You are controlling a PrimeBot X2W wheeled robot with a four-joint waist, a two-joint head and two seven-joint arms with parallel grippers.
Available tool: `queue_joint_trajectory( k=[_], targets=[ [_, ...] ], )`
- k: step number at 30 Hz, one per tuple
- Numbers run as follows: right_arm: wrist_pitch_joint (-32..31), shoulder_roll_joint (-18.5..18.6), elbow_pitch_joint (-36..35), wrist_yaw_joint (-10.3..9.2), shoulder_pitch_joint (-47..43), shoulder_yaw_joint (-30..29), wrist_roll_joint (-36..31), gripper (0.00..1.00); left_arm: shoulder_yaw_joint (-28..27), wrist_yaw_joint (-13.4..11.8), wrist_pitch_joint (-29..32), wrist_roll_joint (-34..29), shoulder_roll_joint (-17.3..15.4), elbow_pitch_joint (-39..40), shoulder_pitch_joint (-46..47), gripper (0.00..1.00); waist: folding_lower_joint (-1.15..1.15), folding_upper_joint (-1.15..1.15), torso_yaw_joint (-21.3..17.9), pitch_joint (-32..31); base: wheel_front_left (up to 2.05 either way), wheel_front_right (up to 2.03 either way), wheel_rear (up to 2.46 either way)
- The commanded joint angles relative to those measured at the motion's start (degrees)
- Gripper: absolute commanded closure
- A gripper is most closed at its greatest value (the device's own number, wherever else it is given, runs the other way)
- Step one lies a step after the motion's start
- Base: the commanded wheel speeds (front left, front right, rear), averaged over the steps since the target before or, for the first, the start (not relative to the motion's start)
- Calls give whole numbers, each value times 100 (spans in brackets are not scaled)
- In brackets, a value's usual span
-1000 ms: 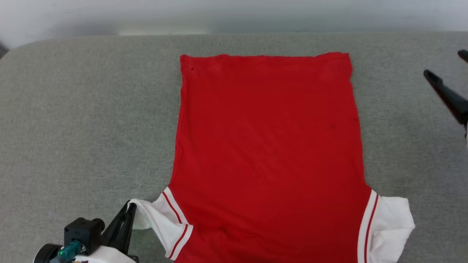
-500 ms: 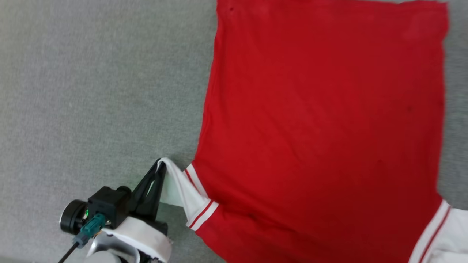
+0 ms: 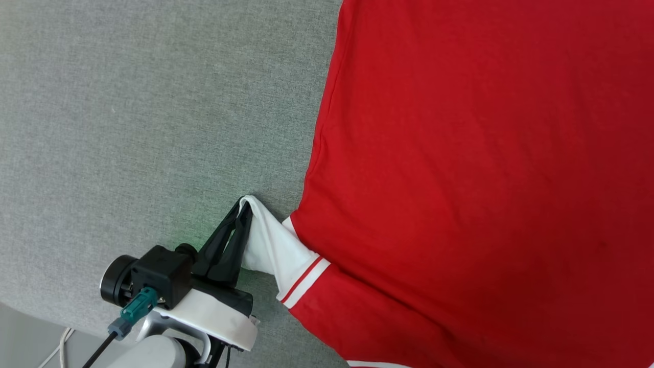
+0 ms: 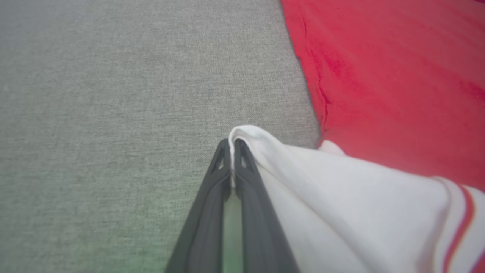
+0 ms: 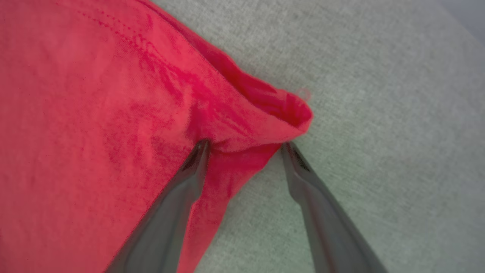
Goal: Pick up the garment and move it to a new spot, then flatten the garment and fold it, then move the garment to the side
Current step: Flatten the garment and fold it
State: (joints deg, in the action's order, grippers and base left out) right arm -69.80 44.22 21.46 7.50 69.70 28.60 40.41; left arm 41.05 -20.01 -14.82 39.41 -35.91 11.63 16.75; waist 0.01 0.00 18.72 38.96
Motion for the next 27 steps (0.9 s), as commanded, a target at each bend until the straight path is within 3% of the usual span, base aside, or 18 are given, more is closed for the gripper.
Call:
queue_joint_trajectory(
  k=[1,12,21,27],
  targets=[
    [62,-51,153,-2,-572,319,76,100,-31,19,-29,-50,10,-46,67,100,-1,0,-10,-39,0,0,0],
    [1102,24,2,-2,-309,354,360,100,-208,-9,-43,25,-90,-202,-362,100,-1,0,-371,-985,0,0,0],
    [1905,1073,-1106,-3,-1214,1134,1141,100,-281,-179,-17,101,-369,-262,-907,100,-1,0,-909,-1914,0,0,0],
    [2505,1904,-1791,-3,-2375,1253,1608,100,-388,-316,-16,278,-557,-255,-1332,100,-1,0,-1295,-2309,0,0,0]
  ],
)
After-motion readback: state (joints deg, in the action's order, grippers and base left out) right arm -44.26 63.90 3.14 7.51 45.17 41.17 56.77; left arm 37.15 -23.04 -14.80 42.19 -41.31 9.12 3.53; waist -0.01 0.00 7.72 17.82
